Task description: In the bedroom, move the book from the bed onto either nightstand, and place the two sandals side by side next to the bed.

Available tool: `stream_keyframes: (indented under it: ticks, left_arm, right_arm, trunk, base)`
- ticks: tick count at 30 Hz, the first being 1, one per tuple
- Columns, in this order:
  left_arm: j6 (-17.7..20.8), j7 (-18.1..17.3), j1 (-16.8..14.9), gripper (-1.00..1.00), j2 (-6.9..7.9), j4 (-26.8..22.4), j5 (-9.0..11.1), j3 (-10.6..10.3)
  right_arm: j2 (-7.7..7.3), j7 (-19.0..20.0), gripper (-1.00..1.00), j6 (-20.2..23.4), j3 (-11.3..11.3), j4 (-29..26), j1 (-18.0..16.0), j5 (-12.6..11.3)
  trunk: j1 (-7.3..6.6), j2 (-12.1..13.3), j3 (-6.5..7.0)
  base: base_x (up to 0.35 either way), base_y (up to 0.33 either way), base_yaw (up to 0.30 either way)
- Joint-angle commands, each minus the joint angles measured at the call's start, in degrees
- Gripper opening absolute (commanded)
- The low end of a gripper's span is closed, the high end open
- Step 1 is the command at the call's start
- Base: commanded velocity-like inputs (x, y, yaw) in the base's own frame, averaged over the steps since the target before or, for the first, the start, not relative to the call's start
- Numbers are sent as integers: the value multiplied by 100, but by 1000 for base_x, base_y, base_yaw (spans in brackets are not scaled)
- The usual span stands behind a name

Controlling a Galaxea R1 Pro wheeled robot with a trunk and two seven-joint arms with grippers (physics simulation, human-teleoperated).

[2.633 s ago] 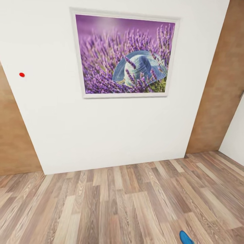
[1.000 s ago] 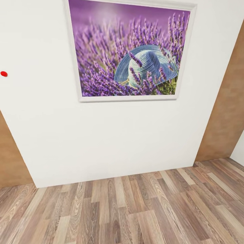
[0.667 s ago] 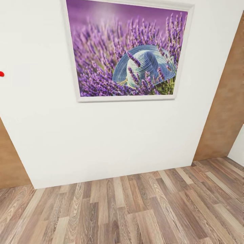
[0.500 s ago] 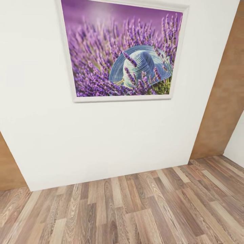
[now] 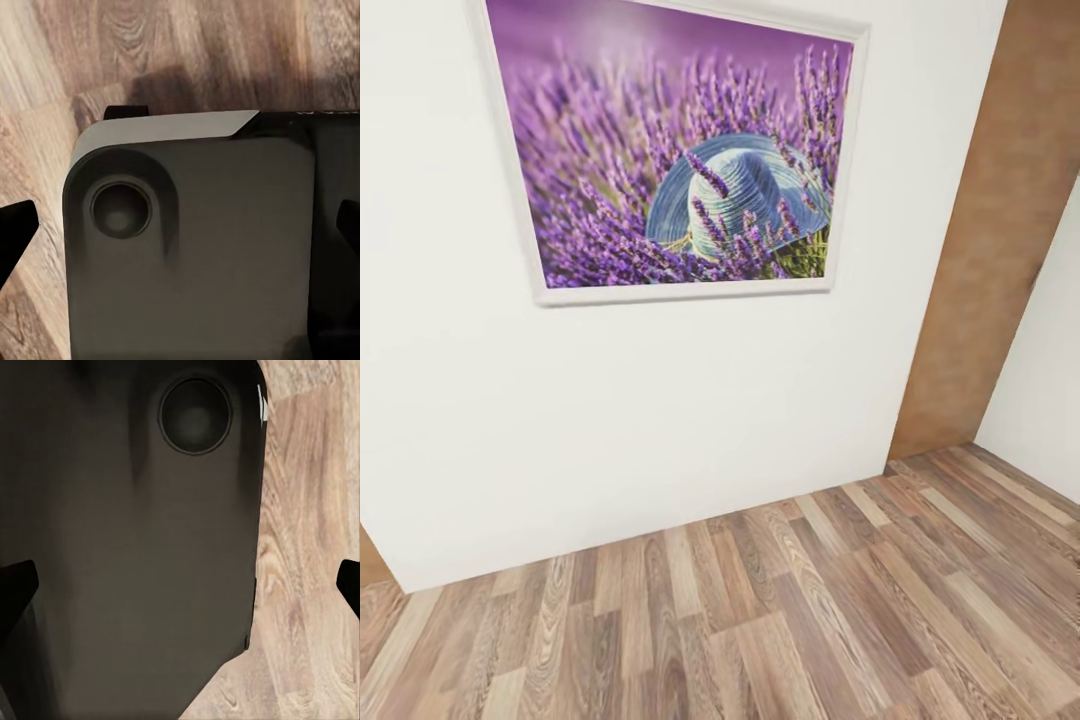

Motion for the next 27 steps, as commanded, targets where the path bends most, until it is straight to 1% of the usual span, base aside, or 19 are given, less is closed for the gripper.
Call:
stream_keyframes:
  ticks: [1,5,10,16,20,27]
  left_arm:
    - [-12,-1,1,100,0,-3,-3,3]
    - [-12,-1,1,100,0,-3,-3,6]
    - [-11,-1,1,100,0,-3,-3,6]
    - [-15,-1,1,100,0,-3,-3,6]
    - [-17,-1,1,100,0,-3,-3,4]
    - [-19,-1,1,100,0,-3,-3,4]
  right_arm:
    - [-1,9,100,-3,-4,5,-3,-5]
    - [1,9,100,-3,-4,4,-3,-5]
    - [-1,9,100,-3,-4,4,-3,-5]
    - [-1,9,100,-3,-4,6,-3,-5]
    - [-1,9,100,-3,-4,5,-3,-5]
    - [-1,9,100,-3,-4,5,-3,-5]
  trunk:
    - [2,-2,-4]
    - [2,-2,-4]
    - [2,-2,-4]
    - [2,-2,-4]
    - [2,-2,-4]
    - [2,-2,-4]
  base:
    - [196,127,-181]
    - [236,160,-105]
    - [271,157,-27]
    - [274,27,-3]
    - [99,5,-1]
    - [19,1,0]
